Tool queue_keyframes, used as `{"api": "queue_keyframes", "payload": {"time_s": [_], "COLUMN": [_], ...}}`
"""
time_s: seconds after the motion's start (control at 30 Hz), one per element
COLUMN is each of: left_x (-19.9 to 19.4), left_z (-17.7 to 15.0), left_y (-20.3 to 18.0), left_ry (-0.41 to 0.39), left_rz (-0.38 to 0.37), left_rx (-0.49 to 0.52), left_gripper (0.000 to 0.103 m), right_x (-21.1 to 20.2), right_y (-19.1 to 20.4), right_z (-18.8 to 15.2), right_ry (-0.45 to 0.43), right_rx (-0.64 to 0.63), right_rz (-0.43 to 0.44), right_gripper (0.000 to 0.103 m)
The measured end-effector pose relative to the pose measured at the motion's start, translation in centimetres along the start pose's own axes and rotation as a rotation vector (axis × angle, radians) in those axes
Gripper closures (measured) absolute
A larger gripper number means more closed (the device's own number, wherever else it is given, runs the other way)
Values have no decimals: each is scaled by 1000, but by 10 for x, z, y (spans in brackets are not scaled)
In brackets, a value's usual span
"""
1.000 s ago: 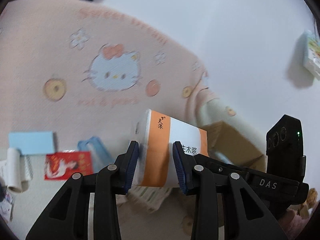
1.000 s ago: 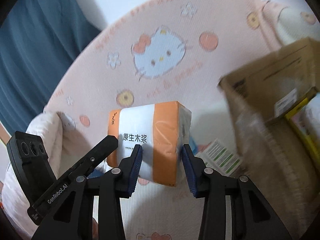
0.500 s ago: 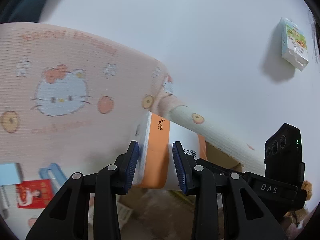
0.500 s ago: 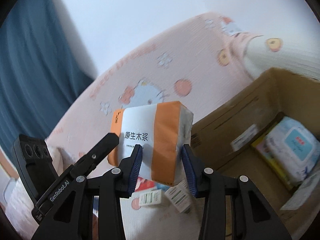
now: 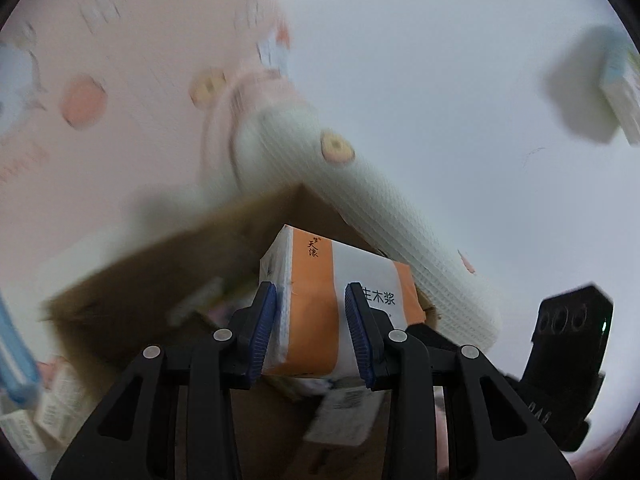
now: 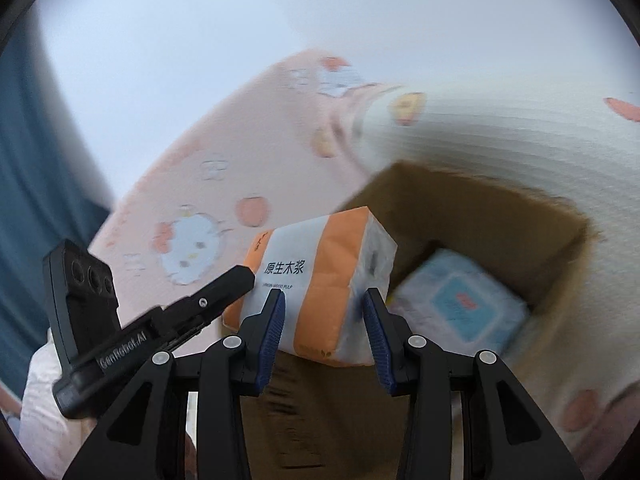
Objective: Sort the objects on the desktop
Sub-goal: 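Carry the tissue pack over the cardboard box with the right gripper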
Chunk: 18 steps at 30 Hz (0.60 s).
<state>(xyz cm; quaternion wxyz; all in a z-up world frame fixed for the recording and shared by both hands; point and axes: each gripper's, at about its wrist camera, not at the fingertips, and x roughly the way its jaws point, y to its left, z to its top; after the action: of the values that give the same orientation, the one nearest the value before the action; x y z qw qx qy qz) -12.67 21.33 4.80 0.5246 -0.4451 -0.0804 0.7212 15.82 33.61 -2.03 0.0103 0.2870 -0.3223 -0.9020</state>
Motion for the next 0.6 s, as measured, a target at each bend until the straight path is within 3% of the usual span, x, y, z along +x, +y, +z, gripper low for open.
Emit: {"api": "queue_keyframes", "payload": {"time_s": [0.13,0.27,0.4,0.47,0.6], "left_x": [41,74,111,125,144], "left_z": [22,37,38,36,27], "left_y": [0,-8,-22,-20,-4], "left_ry": [116,190,264,298,362], "left_rz": [-55,-53,20,53,45], "left_rx": [-72,-37,69,63,-12], "left_gripper": [65,65,64,64,64], "right_x": [6,19,30,33,46], "right_y": [-23,-49,-57,-59,-61], "right_z": [15,26,34,37,46], "right_ry": [34,86,122,153,236], "right_rx": [30,92,79,72,27], "right_rz": [-90,-144,-244,-263,-334], "right_gripper": [65,65,65,65,64]}}
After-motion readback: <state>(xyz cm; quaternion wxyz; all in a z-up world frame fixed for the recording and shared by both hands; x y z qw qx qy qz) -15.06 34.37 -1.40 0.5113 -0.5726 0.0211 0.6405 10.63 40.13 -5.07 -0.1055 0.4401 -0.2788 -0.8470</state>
